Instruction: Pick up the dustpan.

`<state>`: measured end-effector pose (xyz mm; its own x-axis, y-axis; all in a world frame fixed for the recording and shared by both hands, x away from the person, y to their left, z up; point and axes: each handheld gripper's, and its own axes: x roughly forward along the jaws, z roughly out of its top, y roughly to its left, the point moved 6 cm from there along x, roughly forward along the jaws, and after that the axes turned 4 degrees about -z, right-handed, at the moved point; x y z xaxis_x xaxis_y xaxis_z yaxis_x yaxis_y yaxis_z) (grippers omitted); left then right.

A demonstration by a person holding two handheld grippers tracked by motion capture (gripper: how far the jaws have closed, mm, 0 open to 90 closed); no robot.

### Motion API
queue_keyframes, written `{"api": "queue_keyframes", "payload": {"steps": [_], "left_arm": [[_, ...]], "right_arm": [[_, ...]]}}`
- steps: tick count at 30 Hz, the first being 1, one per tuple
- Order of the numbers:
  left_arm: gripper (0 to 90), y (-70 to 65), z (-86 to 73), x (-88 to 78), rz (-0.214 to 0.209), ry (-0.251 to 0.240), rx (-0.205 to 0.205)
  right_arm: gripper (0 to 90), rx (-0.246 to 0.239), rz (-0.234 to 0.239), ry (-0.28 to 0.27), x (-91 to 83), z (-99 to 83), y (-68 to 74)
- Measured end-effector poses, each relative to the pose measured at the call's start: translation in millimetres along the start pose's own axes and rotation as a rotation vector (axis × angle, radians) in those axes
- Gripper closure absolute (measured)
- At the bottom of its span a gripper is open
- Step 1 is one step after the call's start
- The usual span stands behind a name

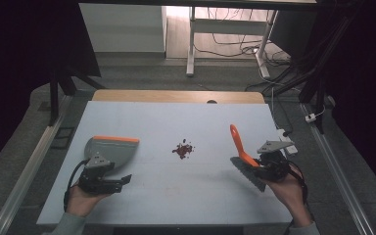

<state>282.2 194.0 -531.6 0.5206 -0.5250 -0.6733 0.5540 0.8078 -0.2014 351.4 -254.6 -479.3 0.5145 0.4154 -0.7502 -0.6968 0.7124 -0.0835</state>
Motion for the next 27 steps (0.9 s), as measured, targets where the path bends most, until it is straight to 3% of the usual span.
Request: {"api": "queue_keyframes", "payload": {"steps": [11, 21, 27], "left_arm": [[20.5, -4.4, 2.1, 3.1, -0.006, 0.025, 0.005], [20.3, -3.3, 13.1, -3.9, 0.027, 0.066, -0.028], [20.1, 0.2, 21.1, -13.3, 0.045, 0.057, -0.056]], "right_arm": [[70.7, 0.0, -0.005, -0.009, -1.9, 0.4, -1.4], [70.7, -0.004, -0.006, -0.017, -4.8, 0.7, -4.4], [70.7, -0.011, -0.004, -0.017, -6.2, 0.5, -3.8]]}}
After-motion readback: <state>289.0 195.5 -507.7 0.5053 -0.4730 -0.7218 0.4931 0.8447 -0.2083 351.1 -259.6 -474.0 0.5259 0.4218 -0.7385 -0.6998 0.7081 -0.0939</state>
